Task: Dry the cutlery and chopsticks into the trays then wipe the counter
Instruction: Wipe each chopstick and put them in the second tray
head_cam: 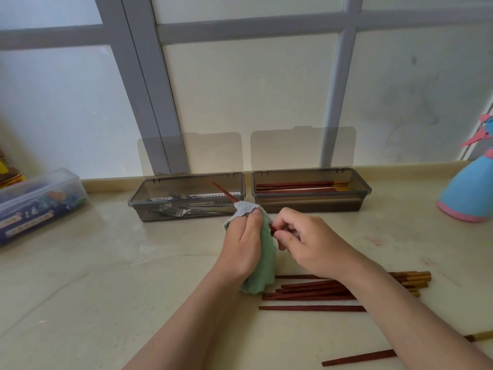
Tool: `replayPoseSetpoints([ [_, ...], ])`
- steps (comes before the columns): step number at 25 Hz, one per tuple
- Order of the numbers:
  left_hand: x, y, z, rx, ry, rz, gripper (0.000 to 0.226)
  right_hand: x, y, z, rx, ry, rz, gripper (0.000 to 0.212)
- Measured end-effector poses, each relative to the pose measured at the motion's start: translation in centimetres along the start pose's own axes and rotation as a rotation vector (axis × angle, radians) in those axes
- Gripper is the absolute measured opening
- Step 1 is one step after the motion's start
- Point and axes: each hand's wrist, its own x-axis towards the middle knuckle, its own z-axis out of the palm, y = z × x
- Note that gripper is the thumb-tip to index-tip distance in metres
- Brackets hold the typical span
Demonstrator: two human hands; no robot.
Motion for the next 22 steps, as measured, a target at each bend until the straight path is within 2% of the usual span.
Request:
replayPoseSetpoints([
  [4,1.0,-0.2,-0.8,-0.087,0.171,-0.072,0.041,-0.7,0.3,-0.9,0.052,-0.1,0.16,0.011],
  [6,1.2,-0.5,-1.2,-0.08,0.202,-0.059,0.042,-0.8,0.1,-0.7,0.039,-0.124,0.129,0.013],
  [9,0.5,-0.1,-0.5,0.04,0.062,0.006,0.042,-0.7,-0.2,0.7,0.051,-0.092,0.074,0.016],
  [13,0.5,0.0,-0.2,0.053,-0.028,0.022,0.043,-0.6,-0.5,0.5,0.195,-0.066,0.203,0.021],
  [15,0.6,0.2,-0.7,0.015,-0.083,0.006,0.042,-0.4,-0.4,0.0,0.195,0.011,0.198,0.027],
  [19,-0.3,1.1,-0.5,-0.018,-0.447,-0.087,0.041,0.2,0.3,0.1,0.365,0.167,0.249,0.027],
  [22,-0.4,1.2,-0.3,0.054,-0.548,-0.077,0.039,0.4,0.4,0.3,0.615,0.154,0.35,0.028],
])
